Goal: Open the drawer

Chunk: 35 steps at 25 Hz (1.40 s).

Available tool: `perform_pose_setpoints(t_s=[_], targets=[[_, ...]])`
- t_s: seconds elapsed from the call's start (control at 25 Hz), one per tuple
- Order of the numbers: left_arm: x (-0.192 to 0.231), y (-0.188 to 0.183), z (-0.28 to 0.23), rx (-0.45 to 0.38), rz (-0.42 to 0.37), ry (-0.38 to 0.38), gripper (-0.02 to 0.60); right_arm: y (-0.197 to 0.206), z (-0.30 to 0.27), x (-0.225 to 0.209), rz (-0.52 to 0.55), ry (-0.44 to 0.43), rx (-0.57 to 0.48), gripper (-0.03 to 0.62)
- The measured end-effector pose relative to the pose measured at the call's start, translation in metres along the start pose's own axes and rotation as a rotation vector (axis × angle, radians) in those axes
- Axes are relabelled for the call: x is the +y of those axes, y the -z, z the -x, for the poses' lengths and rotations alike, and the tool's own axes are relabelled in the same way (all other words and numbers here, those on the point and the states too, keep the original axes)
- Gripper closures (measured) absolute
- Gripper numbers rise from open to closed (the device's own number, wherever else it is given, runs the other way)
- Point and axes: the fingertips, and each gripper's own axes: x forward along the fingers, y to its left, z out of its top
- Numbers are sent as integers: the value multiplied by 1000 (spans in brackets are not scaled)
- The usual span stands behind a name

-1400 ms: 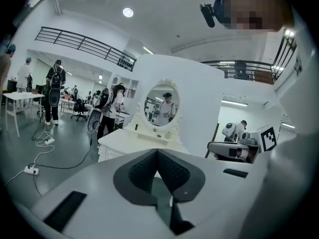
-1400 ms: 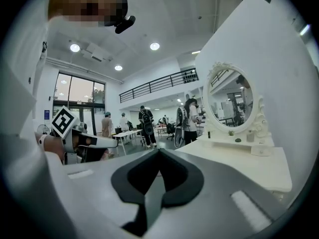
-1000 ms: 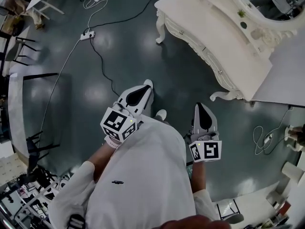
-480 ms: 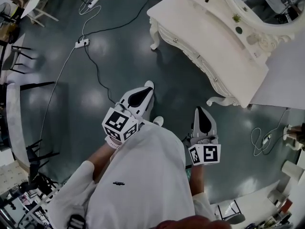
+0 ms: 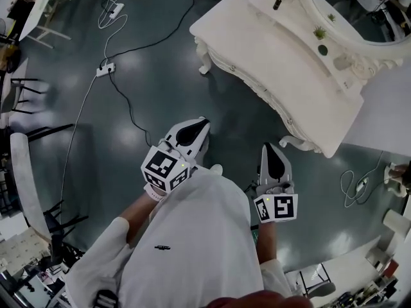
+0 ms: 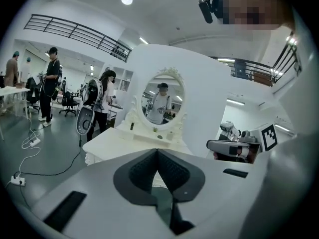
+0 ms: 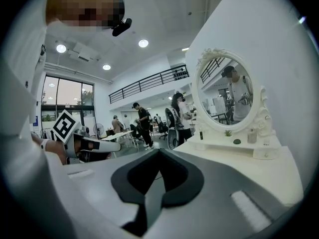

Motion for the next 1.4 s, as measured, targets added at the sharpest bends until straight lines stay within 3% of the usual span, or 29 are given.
perform_pose_setpoints(t_s=[0.44,0.88,1.2,1.4], targets=[[72,-58,-58,5,-8,32,572,-39,-105,-21,1,20,-5,583],[131,-83,-89,-10,-7,72,572,-51,-179,-19,7,42,-29,583],[142,-89,-109,22,-39,130,572,-55,-197,-31,-5,93,-53,583],[140,-88,-120,32,-28,116,572,-51,-199,-38,-25,74,-49,583]])
